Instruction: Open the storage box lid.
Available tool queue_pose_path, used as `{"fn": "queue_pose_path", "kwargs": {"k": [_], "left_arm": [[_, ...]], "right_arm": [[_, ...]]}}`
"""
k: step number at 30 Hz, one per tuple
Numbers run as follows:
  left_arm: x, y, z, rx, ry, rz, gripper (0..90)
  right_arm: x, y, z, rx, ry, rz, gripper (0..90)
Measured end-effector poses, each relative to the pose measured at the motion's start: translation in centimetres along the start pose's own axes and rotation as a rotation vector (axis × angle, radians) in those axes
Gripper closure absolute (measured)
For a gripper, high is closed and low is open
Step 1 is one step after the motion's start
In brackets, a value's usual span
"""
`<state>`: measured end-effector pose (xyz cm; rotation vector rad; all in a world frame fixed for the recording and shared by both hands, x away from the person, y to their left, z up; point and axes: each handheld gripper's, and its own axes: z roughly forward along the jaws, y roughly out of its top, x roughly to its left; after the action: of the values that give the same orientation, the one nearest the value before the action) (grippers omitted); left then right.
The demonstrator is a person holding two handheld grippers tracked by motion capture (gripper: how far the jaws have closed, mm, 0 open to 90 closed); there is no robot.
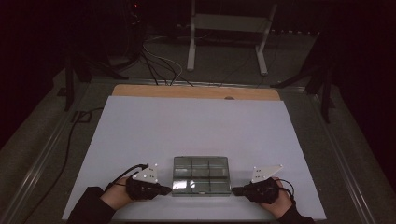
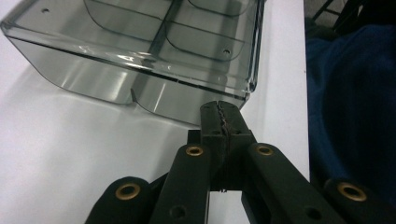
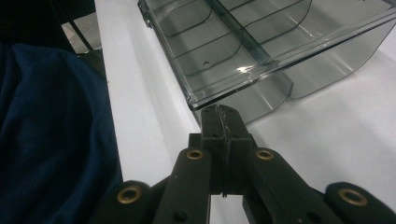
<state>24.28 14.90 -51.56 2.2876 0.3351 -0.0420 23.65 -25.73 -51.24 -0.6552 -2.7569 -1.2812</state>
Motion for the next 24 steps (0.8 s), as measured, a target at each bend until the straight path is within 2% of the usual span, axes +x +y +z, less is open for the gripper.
{"fn": "queue_pose_path", "kwargs": {"k": [7, 10, 12, 18, 20, 24], "left_arm": [[-0.07, 0.16, -0.30, -0.007, 0.000, -0.009, 90.0], [-0.08, 0.23, -0.43, -0.026, -0.020, -0.015, 90.0], [-0.28, 0.46, -0.45, -0.016, -0.010, 0.002, 90.0], [-0.20, 0.41, -0.50, -0.025, -0.009, -0.010, 90.0], [-0.27, 0.47, -0.66, -0.035, 0.011, -0.002, 89.3], [-0.24, 0.45, -0.63, -0.038, 0.005, -0.014, 86.5]], "right_arm": [[0.03, 0.06, -0.13, -0.003, 0.002, 0.001, 90.0], [0.00, 0.08, -0.21, -0.014, 0.014, 0.006, 90.0], [0.05, 0.17, -0.22, -0.018, 0.015, 0.002, 90.0], [0.03, 0.18, -0.25, -0.024, 0.013, 0.006, 90.0], [0.00, 0.20, -0.34, -0.037, 0.017, 0.013, 90.0], [-0.05, 0.25, -0.48, -0.049, 0.017, 0.021, 90.0]]}}
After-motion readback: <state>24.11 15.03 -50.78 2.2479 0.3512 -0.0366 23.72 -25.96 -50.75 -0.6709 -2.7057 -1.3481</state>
